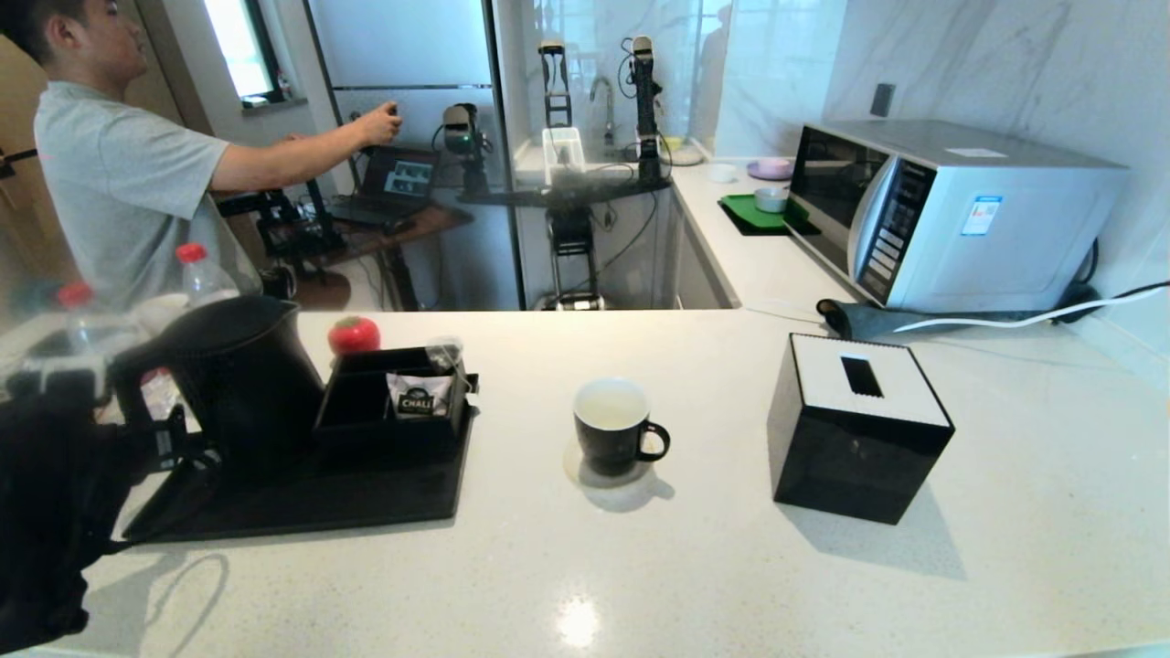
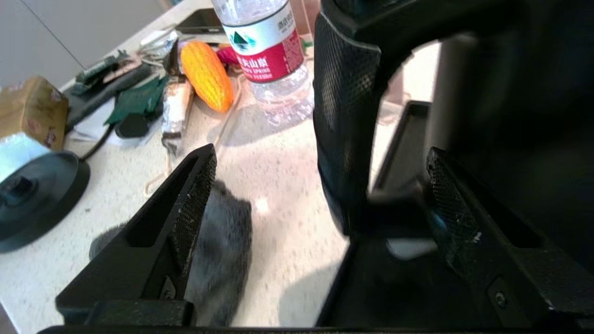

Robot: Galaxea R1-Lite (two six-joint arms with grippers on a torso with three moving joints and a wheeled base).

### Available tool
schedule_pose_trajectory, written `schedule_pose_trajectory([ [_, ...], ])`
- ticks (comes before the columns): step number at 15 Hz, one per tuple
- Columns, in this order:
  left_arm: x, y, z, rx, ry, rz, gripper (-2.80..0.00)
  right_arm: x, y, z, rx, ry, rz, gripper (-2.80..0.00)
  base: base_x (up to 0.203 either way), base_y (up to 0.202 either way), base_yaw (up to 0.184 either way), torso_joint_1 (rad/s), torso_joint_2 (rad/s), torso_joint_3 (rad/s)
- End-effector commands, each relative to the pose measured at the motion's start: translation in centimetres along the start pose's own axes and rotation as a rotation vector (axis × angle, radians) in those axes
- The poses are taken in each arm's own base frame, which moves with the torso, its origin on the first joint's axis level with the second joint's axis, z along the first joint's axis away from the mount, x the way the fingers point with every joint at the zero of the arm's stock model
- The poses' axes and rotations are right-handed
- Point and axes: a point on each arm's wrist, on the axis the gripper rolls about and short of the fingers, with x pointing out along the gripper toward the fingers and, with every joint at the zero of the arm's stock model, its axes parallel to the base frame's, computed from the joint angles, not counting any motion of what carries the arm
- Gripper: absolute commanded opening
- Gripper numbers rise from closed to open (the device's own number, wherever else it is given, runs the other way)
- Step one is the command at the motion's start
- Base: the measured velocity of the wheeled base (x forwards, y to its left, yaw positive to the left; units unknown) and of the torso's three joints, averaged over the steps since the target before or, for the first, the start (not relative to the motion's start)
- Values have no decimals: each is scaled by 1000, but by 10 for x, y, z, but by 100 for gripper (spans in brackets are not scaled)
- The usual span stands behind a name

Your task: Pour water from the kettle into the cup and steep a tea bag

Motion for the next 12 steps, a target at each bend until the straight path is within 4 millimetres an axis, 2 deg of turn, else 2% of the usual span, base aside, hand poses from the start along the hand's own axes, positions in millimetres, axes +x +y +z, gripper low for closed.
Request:
schedule_pose_trajectory([
  [1,-20,6,12,-17,-55,8,0,0,0,0,-1,1,1,-280,0,0,0,0,0,0],
  [5,-55,13,17,-19,-56,-2,0,0,0,0,-1,1,1,-280,0,0,0,0,0,0],
  [6,-64,14,16,-18,-49,-4,-280,0,0,0,-1,1,1,-280,0,0,0,0,0,0],
  [10,-103,23,13,-32,-30,-8,-280,0,0,0,-1,1,1,-280,0,0,0,0,0,0],
  [12,-110,25,20,-44,-77,-3,-280,0,0,0,-1,1,1,-280,0,0,0,0,0,0],
])
